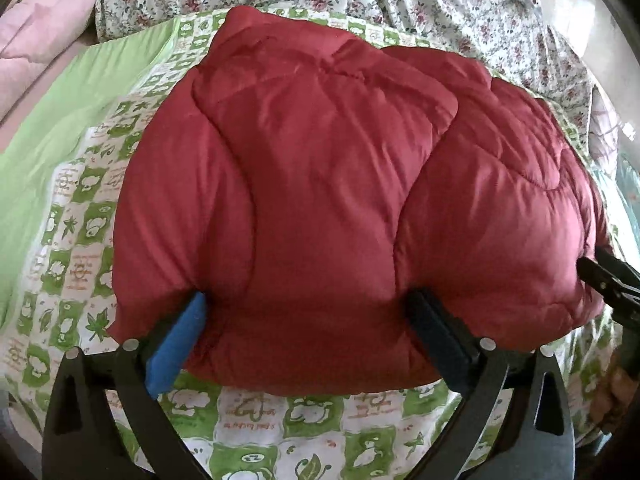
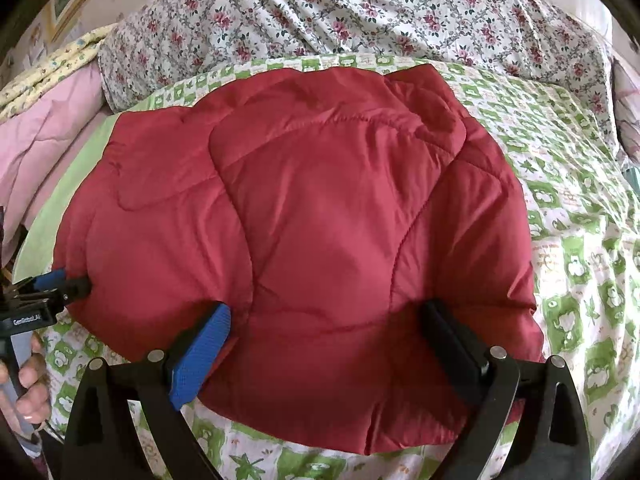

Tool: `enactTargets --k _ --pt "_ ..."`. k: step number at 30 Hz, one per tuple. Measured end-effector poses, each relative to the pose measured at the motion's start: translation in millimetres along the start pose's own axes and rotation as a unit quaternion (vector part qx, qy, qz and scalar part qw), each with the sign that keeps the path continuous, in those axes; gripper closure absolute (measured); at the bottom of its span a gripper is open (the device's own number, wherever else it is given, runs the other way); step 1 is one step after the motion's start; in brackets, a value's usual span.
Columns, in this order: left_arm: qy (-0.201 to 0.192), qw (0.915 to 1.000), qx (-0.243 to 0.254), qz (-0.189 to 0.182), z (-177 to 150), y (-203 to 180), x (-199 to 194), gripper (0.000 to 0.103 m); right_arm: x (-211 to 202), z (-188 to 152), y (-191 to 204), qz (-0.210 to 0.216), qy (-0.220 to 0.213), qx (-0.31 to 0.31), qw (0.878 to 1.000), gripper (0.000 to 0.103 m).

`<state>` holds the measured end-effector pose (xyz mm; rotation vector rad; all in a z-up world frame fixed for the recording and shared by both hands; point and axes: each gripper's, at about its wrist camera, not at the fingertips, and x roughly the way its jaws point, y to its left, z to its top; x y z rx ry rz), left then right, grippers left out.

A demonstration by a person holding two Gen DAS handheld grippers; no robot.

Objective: Fold large clothes

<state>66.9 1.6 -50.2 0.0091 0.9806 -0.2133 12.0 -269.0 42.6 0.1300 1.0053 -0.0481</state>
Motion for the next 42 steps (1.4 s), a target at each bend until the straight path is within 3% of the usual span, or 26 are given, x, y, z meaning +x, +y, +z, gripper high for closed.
enactTargets --k 3,8,14,16,18,20,25,31,39,42 --pt "0.001 0.9999 0.005 0.011 1.4 -2.7 -3.8 0.0 -4.1 -1.5 0.1 -0.001 -0.004 0.004 1.0 0.006" --pt "-0.008 0.9999 0.0 -0.008 -1.5 2.7 -23.4 0.001 -20.0 -7.5 4.3 -0.002 -0.014 0.005 1.0 0.006" --pt "-0.038 0.9988 0.008 -0.031 13.8 -5.8 -47.2 0.001 -49.5 -1.6 15.6 0.047 -0.057 -0.001 0.997 0.008" --pt "-0.038 0.9984 0.018 -0.038 24.3 -13.8 -46.4 0.006 -47.5 7.5 18.5 0.062 -0.053 -0.002 0.997 0.01" --pt "-0.028 0.9987 0.027 -0.032 35.8 -20.8 -40.1 0.011 -38.1 21.0 20.1 0.069 -0.038 -0.001 0.997 0.036" --pt "-0.021 0.9986 0.033 -0.035 47.3 -25.1 -32.7 0.011 -28.0 33.7 19.0 0.07 -0.032 0.003 0.997 0.045" --pt "0.011 0.9989 0.046 -0.006 64.9 -33.4 2.5 0.01 6.0 60.2 8.2 0.044 -0.005 0.014 0.999 0.044" --pt "0.019 0.9985 0.05 0.007 75.2 -34.3 21.0 0.004 32.2 64.7 -5.0 0.048 0.01 0.03 0.998 0.044" --pt "0.018 0.9979 0.059 0.021 75.1 -38.5 33.6 0.0 40.1 63.3 -7.7 0.047 0.008 0.027 0.998 0.043" --pt "0.021 0.9981 0.056 0.018 75.6 -37.3 36.5 0.0 25.1 67.1 -7.0 0.054 0.0 0.034 0.998 0.042"
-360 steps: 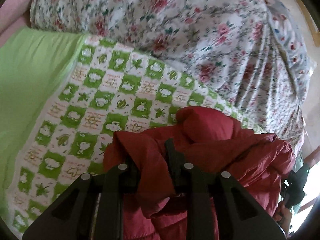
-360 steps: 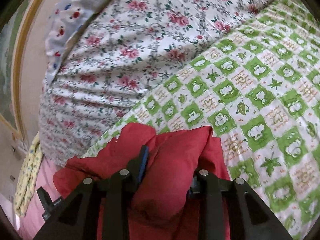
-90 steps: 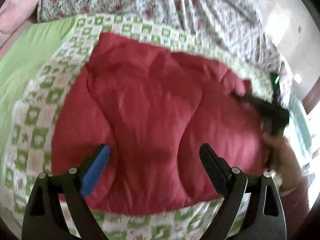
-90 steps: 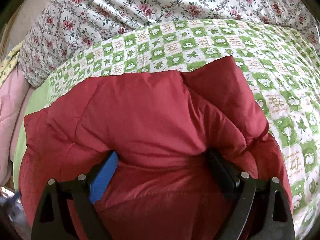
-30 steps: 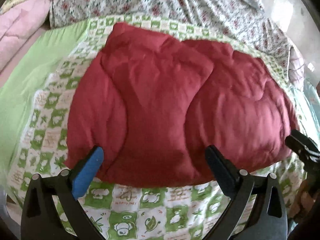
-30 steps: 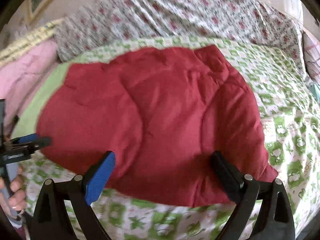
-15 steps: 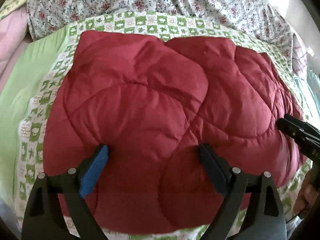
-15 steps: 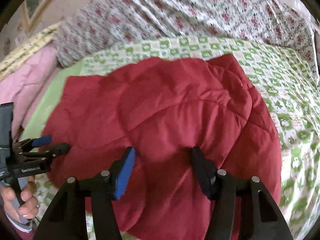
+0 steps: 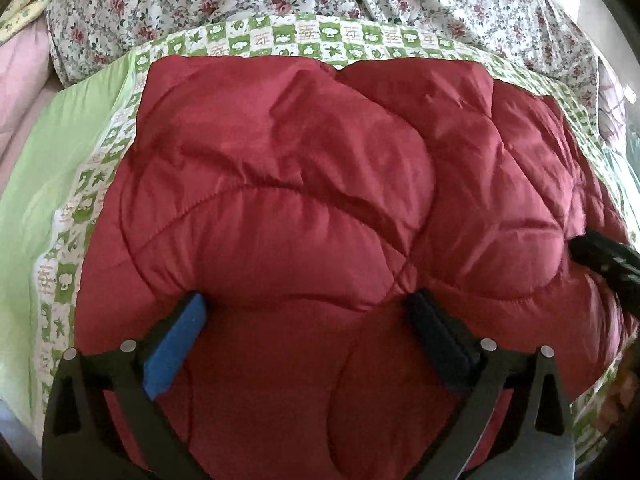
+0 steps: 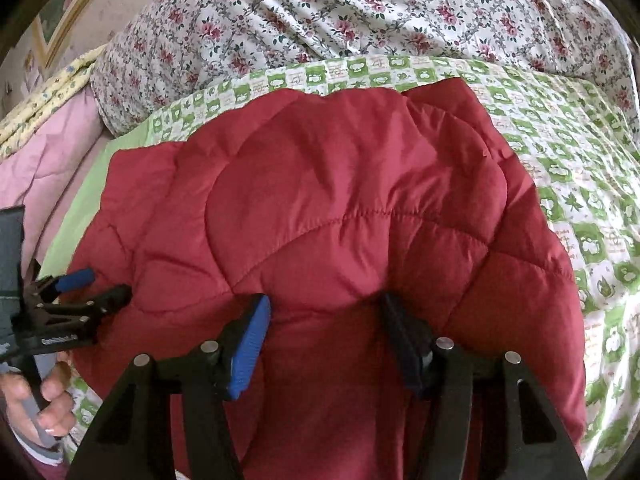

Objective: Fold large clothes

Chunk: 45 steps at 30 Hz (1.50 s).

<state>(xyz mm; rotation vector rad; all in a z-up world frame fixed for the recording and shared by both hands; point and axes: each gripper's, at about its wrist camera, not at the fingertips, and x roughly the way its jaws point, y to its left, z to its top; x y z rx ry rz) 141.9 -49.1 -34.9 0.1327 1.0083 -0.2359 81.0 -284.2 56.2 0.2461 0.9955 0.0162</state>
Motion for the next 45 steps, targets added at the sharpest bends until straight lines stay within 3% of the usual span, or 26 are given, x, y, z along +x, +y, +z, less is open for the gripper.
enactTargets --k 4,8,12,22,27,30,34,39,45 --pt "0.0 1.0 0.0 -0.001 0.1 0.2 0.1 0.0 -31.0 -0.4 6.3 -0.03 -0.04 -0.015 0.999 0.042" --pt "-0.001 1.0 -0.002 0.0 0.9 0.3 -0.3 0.0 -18.3 -3.0 -2.4 -0.067 -0.008 -0.024 0.997 0.042" --pt "0.001 1.0 -0.004 -0.001 2.3 -0.1 -2.9 0.0 4.3 -7.2 -14.8 -0.053 0.005 -0.016 0.998 0.039" --pt "-0.027 0.9986 -0.043 -0.012 -20.6 23.8 -46.6 0.0 6.1 -7.9 -15.8 -0.046 0.001 -0.012 0.999 0.038" --pt "0.003 0.998 -0.062 -0.016 -29.0 42.9 -24.3 0.0 -19.7 -8.0 -9.0 -0.043 -0.014 -0.008 0.999 0.038" --pt "-0.003 0.9984 -0.056 -0.01 -30.7 39.9 -24.7 0.0 -44.7 -16.0 2.7 -0.041 -0.035 -0.025 0.998 0.038" --pt "-0.008 0.9986 -0.052 -0.006 -34.5 34.6 -23.4 0.0 -17.2 -31.8 -1.5 -0.046 0.013 -0.034 0.998 0.034" --pt "-0.008 0.9989 -0.045 0.006 -33.8 32.3 -21.7 0.0 -6.8 -33.0 -4.7 -0.047 0.005 -0.025 0.999 0.029" --pt "-0.012 0.999 -0.033 0.026 -40.4 27.7 -41.3 0.0 -30.5 -35.6 -0.6 -0.042 -0.005 -0.015 0.999 0.029"
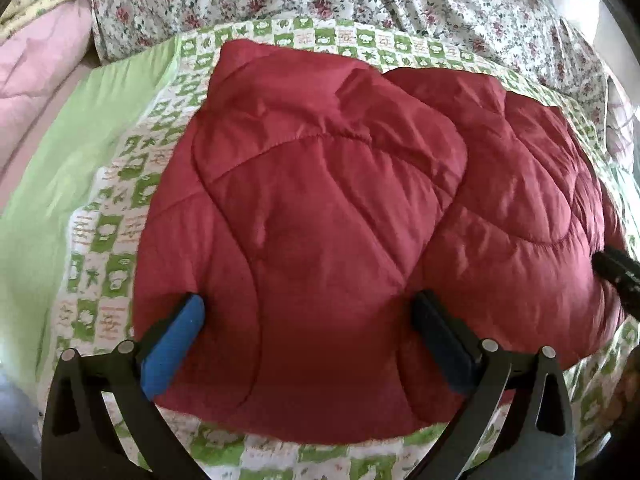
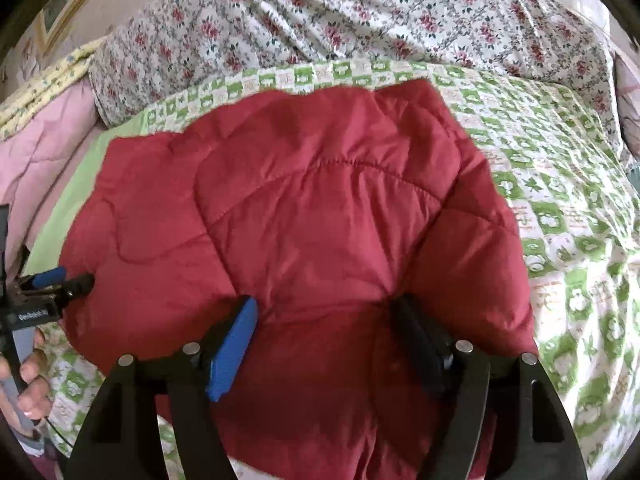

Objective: Fold large clothes

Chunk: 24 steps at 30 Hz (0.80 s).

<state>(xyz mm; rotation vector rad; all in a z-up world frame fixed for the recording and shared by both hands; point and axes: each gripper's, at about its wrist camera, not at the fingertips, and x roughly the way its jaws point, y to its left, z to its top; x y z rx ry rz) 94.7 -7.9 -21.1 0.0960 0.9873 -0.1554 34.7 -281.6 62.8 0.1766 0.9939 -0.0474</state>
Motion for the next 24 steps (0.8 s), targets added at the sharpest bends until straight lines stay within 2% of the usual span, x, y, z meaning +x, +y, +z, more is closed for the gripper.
enactTargets --k 4,8,14,17,19,24 --pt "0.0 1.0 0.002 -0.003 -9.1 -1.5 -9.0 0.0 -15.5 -7.7 2.1 0.005 -0.001 -0.001 1.0 0.029" --pt "-0.001 0.9999 0.003 -0.011 -18.0 -1.3 -14.9 0.0 -22.2 -20.0 -2.5 -0.016 -0.005 -0.004 1.0 0.029" --pt "0.017 0.9993 -0.006 -0.031 -19.8 3.2 3.1 0.0 -5.8 -22.6 -14.3 -0.005 0.014 0.012 1.0 0.028" --pt "0.018 0.9995 -0.002 -0.026 -20.0 0.9 1.8 0.0 -23.3 -15.4 -13.0 0.022 -0.015 0.034 0.999 0.026" --pt "0.01 0.9996 -0.007 -0.027 -17.1 1.7 -5.4 0.0 -32.3 -2.1 -9.2 0.011 -0.033 0.024 0.999 0.027" --pt "-0.015 0.9996 -0.019 -0.013 2.5 8.0 -9.8 0.0 -11.2 25.4 -15.4 -0.001 -0.021 0.026 0.999 0.027"
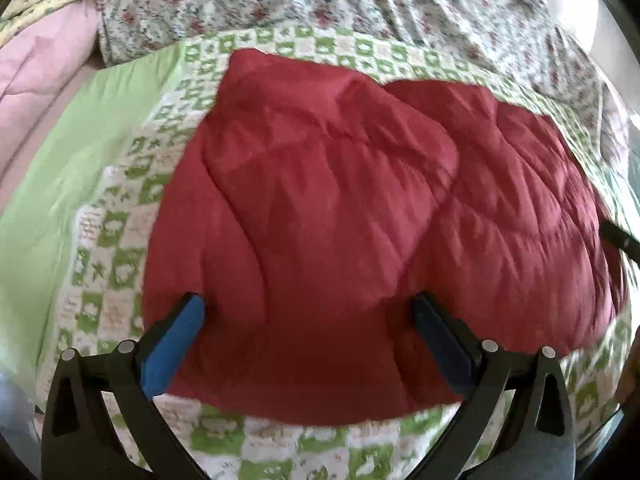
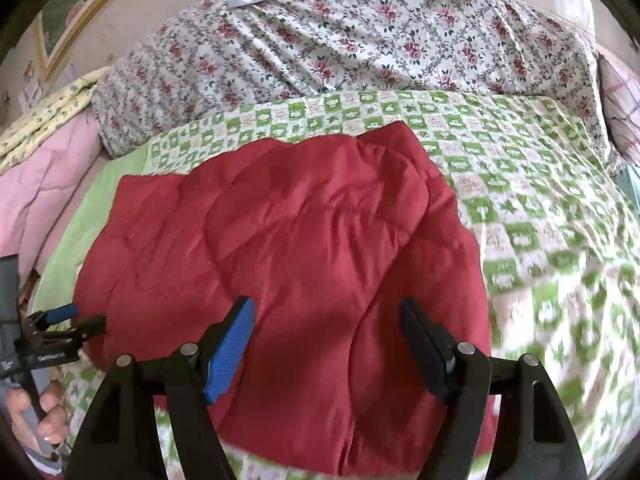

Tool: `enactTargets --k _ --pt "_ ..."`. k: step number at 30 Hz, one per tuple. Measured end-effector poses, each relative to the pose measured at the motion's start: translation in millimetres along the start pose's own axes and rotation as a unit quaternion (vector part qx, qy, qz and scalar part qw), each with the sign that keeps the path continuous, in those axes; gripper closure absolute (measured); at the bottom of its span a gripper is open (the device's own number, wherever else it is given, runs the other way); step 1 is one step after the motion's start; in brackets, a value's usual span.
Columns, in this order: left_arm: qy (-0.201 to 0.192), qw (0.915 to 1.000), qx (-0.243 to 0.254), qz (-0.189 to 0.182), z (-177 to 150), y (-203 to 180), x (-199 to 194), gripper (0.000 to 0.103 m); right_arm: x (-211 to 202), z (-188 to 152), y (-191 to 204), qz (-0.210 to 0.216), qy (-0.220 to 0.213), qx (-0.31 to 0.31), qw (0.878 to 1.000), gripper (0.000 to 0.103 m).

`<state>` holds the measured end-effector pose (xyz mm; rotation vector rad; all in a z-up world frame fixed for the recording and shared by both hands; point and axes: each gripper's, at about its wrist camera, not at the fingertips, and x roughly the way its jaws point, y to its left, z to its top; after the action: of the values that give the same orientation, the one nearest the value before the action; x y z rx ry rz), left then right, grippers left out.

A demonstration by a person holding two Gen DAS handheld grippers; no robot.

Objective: Fold large clothes

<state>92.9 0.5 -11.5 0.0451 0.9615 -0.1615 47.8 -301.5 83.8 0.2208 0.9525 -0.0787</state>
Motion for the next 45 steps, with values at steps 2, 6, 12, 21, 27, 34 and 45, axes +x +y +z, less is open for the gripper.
enactTargets --k 2,6,12,21,27,34,45 --pt "0.0 0.9999 -0.012 -0.006 11.9 6.6 7.1 0.0 14.8 7.1 -3.8 0.0 0.01 0.007 1.0 0.027" --pt "0.008 0.9998 -0.016 -0.009 53.1 9.9 27.1 0.0 23.6 31.1 2.3 -0.003 -0.005 -0.002 1.0 0.027" --pt "0.054 0.9983 -0.015 0.014 79.6 9.2 78.0 0.0 77.4 44.2 -23.9 -0.024 0.05 0.027 0.998 0.022" --pt "0.049 0.9984 -0.01 0.025 79.8 8.4 79.2 0.0 74.5 40.3 -32.0 -0.016 0.043 0.045 0.998 0.022" --pt "0.021 0.9998 0.004 0.001 62.8 5.5 34.5 0.0 34.9 40.0 -23.7 -0.005 0.011 0.036 0.999 0.02" --pt "0.002 0.9993 0.009 -0.037 16.5 -1.1 -10.5 0.0 -18.2 -5.9 -1.0 0.028 0.002 0.006 1.0 0.02" --pt "0.024 0.9986 0.021 -0.043 -47.8 0.6 -31.6 0.0 -60.7 -81.8 13.9 0.044 0.017 0.001 0.999 0.012"
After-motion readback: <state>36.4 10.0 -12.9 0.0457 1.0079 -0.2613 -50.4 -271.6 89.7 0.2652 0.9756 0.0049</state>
